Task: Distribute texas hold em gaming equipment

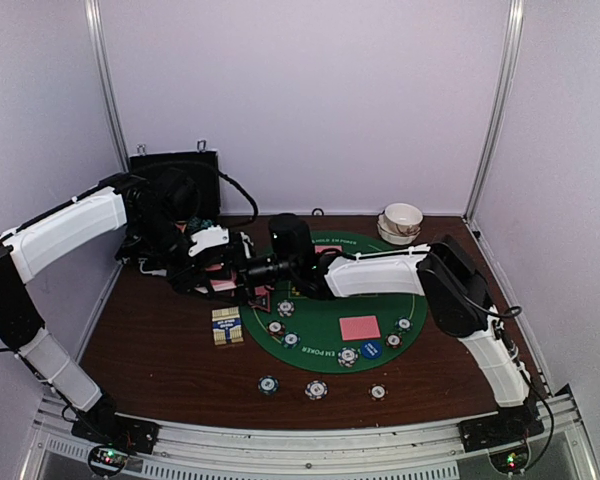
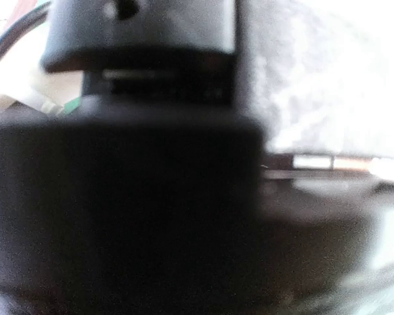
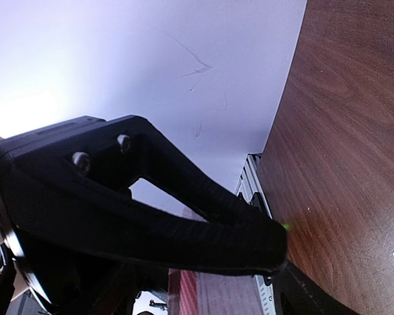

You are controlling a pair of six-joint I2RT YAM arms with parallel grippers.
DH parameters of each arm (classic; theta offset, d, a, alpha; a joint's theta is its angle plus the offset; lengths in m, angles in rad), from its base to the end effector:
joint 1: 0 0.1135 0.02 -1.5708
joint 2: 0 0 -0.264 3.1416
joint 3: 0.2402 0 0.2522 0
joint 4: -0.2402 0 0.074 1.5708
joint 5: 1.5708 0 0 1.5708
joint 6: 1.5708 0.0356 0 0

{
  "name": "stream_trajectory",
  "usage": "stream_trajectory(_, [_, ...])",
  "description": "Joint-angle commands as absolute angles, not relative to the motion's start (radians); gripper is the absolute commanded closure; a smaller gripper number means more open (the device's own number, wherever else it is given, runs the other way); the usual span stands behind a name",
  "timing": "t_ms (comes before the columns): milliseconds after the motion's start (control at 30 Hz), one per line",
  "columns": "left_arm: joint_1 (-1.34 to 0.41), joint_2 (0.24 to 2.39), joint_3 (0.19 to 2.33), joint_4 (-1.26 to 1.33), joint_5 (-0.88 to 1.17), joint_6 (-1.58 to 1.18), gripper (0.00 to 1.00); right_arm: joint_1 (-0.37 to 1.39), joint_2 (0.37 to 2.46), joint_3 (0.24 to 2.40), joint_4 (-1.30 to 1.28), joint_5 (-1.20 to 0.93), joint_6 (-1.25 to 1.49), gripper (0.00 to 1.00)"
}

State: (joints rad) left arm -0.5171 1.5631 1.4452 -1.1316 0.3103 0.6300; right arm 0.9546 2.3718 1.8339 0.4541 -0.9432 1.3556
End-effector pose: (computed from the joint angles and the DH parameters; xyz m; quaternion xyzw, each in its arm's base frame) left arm 0.2575 -0.1589 0.3059 0.5500 0.8058 -0.1434 0.1664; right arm 0.2916 0.4616 0.2153 0.1707 -0.7039 -0.6867 0.0624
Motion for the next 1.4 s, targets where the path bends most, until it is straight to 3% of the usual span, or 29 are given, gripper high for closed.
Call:
stream_trajectory(0, [-0.517,1.540,1.463,-1.126,0.324,0.639,1.00,0.942,2.382,1.830,0.493,-0.951,1.375,0.27])
stream_trajectory(800, [-0.517,1.534,1.459,-1.128,0.322,0.641,1.00,0.883,2.299,1.674,0.533,-0.958,1.378,0.39])
stream_trajectory(1133, [-0.517,1.532,1.457,-1.129,0.318,0.640,1.00,0.851,2.243,1.607,0.549,-0.972,1.369,0.54])
stream_trajectory(1367, [-0.517,1.535,1.459,-1.131,0.316,0.640,1.00,0.844,2.190,1.577,0.557,-0.979,1.370,0.58])
